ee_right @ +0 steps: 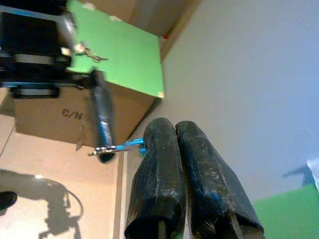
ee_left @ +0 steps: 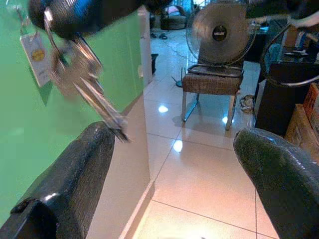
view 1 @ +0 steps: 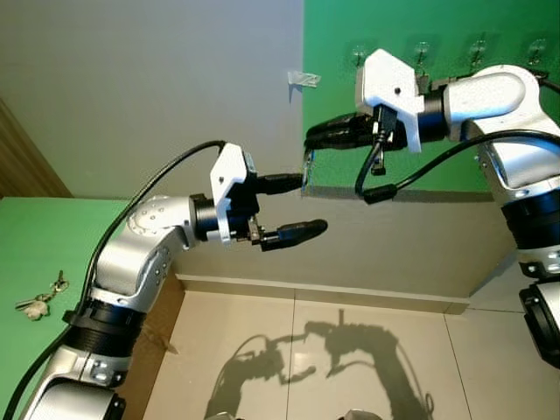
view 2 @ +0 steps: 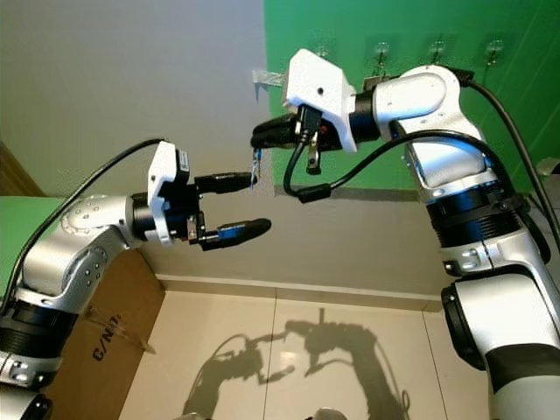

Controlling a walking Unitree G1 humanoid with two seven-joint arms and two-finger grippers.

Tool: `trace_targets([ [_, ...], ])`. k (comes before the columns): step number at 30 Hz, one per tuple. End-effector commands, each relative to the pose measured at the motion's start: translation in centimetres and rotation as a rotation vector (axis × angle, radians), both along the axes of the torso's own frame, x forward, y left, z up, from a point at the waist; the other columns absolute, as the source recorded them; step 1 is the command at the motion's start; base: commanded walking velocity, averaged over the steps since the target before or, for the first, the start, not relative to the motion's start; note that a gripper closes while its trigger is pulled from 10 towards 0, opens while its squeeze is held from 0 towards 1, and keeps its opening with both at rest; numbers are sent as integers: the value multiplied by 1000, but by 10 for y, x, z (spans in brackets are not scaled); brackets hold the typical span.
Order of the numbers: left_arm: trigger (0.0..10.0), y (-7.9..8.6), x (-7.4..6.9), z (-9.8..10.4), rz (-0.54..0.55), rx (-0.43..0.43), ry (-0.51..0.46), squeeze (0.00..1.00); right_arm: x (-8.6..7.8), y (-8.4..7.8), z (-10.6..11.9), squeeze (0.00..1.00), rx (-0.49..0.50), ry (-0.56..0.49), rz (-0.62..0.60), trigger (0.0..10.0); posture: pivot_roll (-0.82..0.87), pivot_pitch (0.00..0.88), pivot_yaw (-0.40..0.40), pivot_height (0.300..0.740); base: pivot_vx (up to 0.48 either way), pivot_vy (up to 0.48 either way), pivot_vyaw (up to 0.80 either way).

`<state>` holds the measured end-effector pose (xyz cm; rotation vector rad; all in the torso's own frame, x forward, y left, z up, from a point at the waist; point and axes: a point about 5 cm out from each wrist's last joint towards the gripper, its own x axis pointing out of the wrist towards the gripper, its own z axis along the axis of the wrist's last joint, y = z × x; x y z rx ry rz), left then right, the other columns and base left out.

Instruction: Hang keys on a hook

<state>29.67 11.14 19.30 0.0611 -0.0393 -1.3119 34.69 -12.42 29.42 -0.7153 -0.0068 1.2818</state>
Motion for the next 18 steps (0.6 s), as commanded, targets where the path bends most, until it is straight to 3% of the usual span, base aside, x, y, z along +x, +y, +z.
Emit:
trace_targets([
  [1,10000,1,0,2,17,4,-17,0,2,1,8,0,10,-18,-18,0,-243,0,85,740,0,0,0],
  [18,10000,5,3,2,51,5,-20,0,-1,5,12,0,43,30,10,0,-246,0,80,740,0,0,0],
])
